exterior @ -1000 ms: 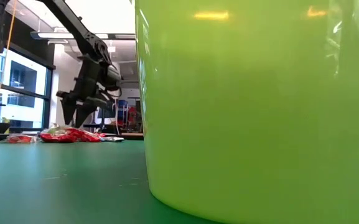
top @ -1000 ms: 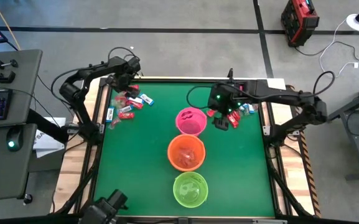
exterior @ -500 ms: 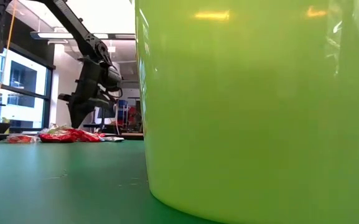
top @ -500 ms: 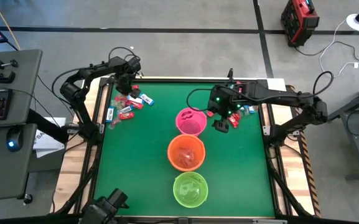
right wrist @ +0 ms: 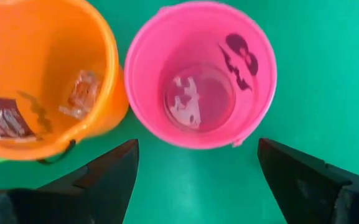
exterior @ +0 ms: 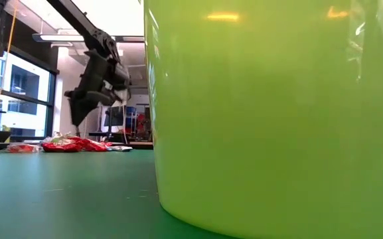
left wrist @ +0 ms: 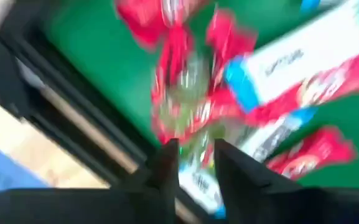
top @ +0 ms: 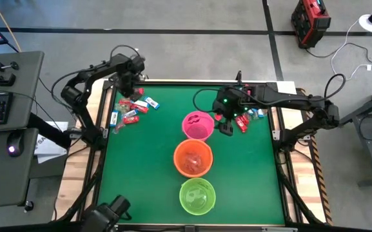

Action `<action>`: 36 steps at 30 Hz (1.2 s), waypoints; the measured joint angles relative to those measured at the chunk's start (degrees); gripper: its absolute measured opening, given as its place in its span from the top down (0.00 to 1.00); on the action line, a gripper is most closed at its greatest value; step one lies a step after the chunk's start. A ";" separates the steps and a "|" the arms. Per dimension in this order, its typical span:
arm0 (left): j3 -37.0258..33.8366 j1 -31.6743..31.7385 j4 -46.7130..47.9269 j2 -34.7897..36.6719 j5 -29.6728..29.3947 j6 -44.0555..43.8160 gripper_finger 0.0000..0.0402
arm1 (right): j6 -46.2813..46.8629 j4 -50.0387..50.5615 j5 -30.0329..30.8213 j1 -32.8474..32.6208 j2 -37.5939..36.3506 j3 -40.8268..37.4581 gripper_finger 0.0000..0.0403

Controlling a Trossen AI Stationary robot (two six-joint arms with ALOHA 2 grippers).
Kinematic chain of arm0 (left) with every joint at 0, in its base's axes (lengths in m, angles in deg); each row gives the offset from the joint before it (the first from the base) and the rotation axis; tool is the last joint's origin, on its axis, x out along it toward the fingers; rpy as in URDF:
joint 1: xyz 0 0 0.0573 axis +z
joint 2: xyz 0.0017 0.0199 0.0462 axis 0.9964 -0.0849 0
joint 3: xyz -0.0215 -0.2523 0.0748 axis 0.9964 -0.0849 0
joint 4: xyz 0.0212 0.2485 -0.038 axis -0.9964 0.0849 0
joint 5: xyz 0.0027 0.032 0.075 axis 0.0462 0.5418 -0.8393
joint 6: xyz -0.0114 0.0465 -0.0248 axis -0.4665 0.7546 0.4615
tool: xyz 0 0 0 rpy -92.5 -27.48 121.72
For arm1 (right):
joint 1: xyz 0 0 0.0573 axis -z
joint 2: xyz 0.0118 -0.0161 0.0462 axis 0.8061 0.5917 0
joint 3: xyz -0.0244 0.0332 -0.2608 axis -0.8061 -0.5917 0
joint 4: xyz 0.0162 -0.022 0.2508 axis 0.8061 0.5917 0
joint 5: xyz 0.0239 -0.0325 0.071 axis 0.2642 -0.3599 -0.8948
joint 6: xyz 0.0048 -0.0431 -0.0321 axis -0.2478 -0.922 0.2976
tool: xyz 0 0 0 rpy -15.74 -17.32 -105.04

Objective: Sort candy by brand, put in halloween buckets
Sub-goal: Put the green gummy into the orange bucket

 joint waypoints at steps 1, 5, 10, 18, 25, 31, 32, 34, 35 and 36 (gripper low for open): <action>0.00 0.00 0.65 -0.83 -1.06 0.01 0.69 | 0.09 -0.35 0.00 0.00 0.00 0.00 0.21; 0.07 -0.06 0.22 -2.76 -3.33 1.78 0.54 | 0.15 -1.15 0.00 0.00 0.00 0.00 0.21; 0.33 0.10 -3.08 -2.97 -2.68 2.56 0.43 | 0.49 -1.46 0.00 0.00 0.00 0.00 0.21; 0.24 2.90 -2.90 -4.15 1.85 1.03 0.42 | 2.48 -1.52 0.04 -0.02 0.02 0.00 0.21; 0.24 4.12 -3.55 -4.30 3.16 -1.32 0.50 | 3.38 -2.37 0.09 -0.02 0.02 0.00 0.21; 0.24 5.91 -2.38 -4.30 3.01 -2.65 0.78 | 4.23 -3.18 0.09 -0.02 0.02 0.00 0.21; 0.24 6.25 -2.24 -4.30 3.05 -2.66 0.85 | 4.26 -3.29 0.09 -0.02 0.02 0.00 0.21; 0.24 6.85 -1.97 -4.30 3.16 -2.73 0.96 | 4.26 -3.32 0.09 -0.04 0.04 0.00 0.21; 0.24 6.95 -1.97 -4.30 3.15 -2.74 0.97 | 4.27 -3.32 0.08 -0.04 0.04 0.00 0.21; 0.24 6.99 -1.90 -4.30 3.14 -2.67 0.97 | 4.44 -3.29 0.09 -0.04 0.04 0.00 0.21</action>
